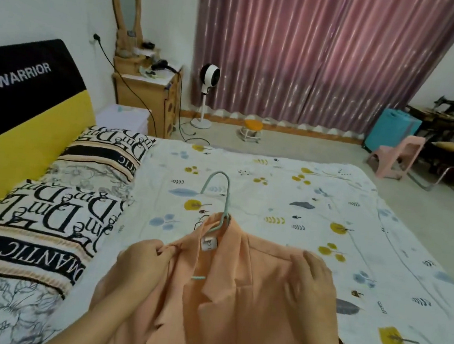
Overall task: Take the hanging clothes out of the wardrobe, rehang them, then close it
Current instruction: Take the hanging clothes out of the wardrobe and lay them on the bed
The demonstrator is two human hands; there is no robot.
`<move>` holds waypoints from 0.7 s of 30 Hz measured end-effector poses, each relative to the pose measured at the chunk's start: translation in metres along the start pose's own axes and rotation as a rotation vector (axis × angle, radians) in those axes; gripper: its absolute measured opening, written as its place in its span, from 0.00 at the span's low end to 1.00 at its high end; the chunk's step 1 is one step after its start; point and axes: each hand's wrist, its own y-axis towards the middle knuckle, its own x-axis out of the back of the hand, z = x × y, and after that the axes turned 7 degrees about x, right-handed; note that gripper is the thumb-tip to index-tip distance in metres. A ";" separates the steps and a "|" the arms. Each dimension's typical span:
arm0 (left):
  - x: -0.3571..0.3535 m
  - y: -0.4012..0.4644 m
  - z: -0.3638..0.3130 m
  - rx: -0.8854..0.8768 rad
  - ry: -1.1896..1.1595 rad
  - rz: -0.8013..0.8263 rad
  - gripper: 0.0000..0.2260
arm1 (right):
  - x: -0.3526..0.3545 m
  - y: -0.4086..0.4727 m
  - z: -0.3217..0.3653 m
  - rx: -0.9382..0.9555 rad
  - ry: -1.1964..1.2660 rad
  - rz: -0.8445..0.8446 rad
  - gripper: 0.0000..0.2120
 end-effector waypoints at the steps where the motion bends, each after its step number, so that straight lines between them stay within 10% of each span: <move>1: -0.009 0.012 0.002 0.018 0.019 0.004 0.19 | -0.016 -0.003 -0.004 0.022 -0.006 0.081 0.21; 11: -0.137 0.102 0.048 0.119 0.217 0.072 0.21 | -0.159 -0.004 -0.019 -0.043 -0.103 0.853 0.25; 21: -0.251 0.116 0.119 0.184 0.331 0.183 0.13 | -0.274 -0.028 -0.057 -0.181 -0.042 1.064 0.65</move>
